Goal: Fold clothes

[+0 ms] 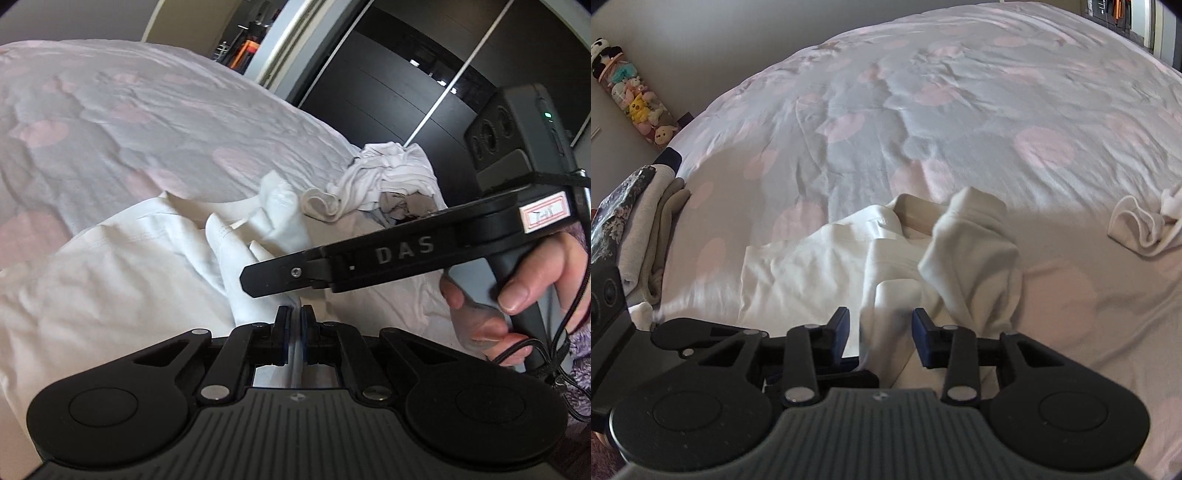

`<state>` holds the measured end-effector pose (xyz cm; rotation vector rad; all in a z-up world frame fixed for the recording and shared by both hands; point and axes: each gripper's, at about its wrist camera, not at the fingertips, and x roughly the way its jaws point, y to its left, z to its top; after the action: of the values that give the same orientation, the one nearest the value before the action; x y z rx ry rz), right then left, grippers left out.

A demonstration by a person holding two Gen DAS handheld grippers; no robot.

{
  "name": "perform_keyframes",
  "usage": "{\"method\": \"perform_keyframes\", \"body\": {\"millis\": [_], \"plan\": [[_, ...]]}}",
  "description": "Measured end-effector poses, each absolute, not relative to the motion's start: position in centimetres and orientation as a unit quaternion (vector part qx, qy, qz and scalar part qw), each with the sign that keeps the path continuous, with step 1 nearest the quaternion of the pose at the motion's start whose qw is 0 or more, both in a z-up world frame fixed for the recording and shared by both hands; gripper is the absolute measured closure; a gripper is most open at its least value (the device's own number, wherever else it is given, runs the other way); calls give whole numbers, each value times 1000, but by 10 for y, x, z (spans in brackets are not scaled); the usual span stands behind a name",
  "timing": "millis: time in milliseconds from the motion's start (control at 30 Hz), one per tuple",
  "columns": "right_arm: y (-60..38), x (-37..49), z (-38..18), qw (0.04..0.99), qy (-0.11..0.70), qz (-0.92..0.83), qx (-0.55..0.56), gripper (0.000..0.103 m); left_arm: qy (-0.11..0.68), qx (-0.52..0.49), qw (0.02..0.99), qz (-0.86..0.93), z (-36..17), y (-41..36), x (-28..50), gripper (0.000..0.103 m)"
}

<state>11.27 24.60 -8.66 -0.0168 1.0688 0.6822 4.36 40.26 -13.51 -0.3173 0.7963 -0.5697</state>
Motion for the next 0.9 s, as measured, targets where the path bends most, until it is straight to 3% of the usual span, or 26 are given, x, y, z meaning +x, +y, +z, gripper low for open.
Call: {"method": "perform_keyframes", "body": {"millis": [67, 133, 200, 400, 667, 800, 900], "plan": [[236, 112, -93, 809, 503, 305, 3, 95, 382, -144, 868, -283, -135, 398, 42, 98], [222, 109, -97, 811, 506, 293, 21, 94, 383, -140, 866, -289, -134, 397, 41, 97], [209, 105, -100, 813, 508, 283, 36, 94, 384, -139, 865, -292, -133, 396, 40, 85], [186, 101, -109, 810, 514, 272, 74, 94, 407, -170, 862, -251, -144, 410, 46, 66], [167, 90, -109, 814, 513, 259, 87, 94, 443, -154, 846, -256, -158, 383, 50, 67], [161, 83, -109, 817, 511, 256, 76, 94, 437, -138, 852, -253, -153, 373, 45, 84], [157, 81, -108, 819, 508, 255, 78, 94, 421, -119, 865, -247, -141, 368, 35, 91]]}}
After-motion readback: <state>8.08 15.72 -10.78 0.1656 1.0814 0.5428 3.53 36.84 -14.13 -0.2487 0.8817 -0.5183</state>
